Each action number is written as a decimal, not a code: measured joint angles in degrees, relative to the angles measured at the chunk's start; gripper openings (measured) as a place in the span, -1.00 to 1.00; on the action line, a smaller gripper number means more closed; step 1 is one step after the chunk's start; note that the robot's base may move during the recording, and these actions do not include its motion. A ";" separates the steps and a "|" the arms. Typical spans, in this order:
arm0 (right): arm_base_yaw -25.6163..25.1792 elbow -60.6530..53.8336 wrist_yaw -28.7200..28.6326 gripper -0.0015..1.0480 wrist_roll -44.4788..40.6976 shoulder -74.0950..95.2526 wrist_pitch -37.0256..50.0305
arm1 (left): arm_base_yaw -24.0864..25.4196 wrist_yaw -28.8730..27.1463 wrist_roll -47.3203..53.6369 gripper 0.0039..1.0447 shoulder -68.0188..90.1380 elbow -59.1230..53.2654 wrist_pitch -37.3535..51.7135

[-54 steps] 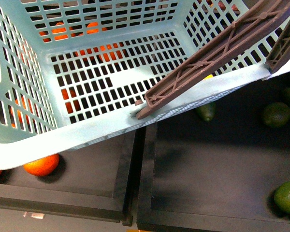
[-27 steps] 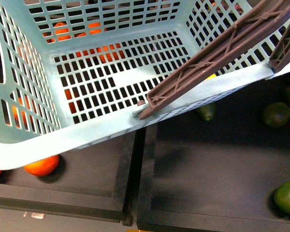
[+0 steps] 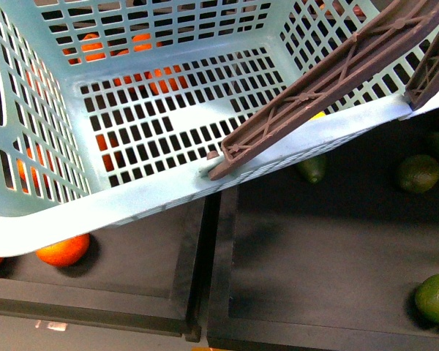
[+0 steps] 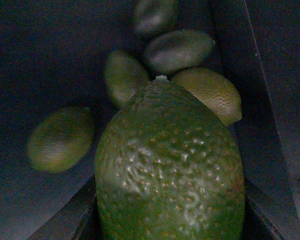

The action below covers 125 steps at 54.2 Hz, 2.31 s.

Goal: Pick mango and avocado into basket

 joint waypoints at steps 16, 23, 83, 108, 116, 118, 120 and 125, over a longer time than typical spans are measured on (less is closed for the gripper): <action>1.03 -19.56 -11.74 0.01 5.14 -25.62 -0.48 | -0.02 0.02 0.00 -0.75 0.00 0.00 0.00; 4.55 -24.26 -14.14 0.01 9.25 -41.53 -4.61 | 0.00 0.02 0.00 -0.75 0.00 0.00 0.00; 51.08 -19.10 13.81 0.59 24.44 -46.16 -1.51 | 0.00 0.00 -0.02 -0.75 0.00 0.00 0.00; 42.03 -21.90 28.20 0.81 24.79 -52.59 -3.34 | 0.00 -0.07 -0.09 -0.75 0.00 0.00 0.00; 40.13 -32.30 26.08 0.36 17.40 -55.78 16.87 | -0.11 0.00 -0.07 -0.75 0.00 0.00 0.00; 39.91 -34.18 25.59 0.26 16.70 -56.81 18.49 | -0.11 0.09 -0.09 -0.75 0.00 0.00 0.00; 39.63 -35.85 25.42 0.16 16.09 -57.88 19.39 | -0.11 0.26 -0.28 -0.75 0.00 0.00 0.00; 38.73 -40.04 24.61 -0.14 15.30 -60.94 20.57 | -0.11 0.28 -0.35 -0.75 0.00 0.00 0.00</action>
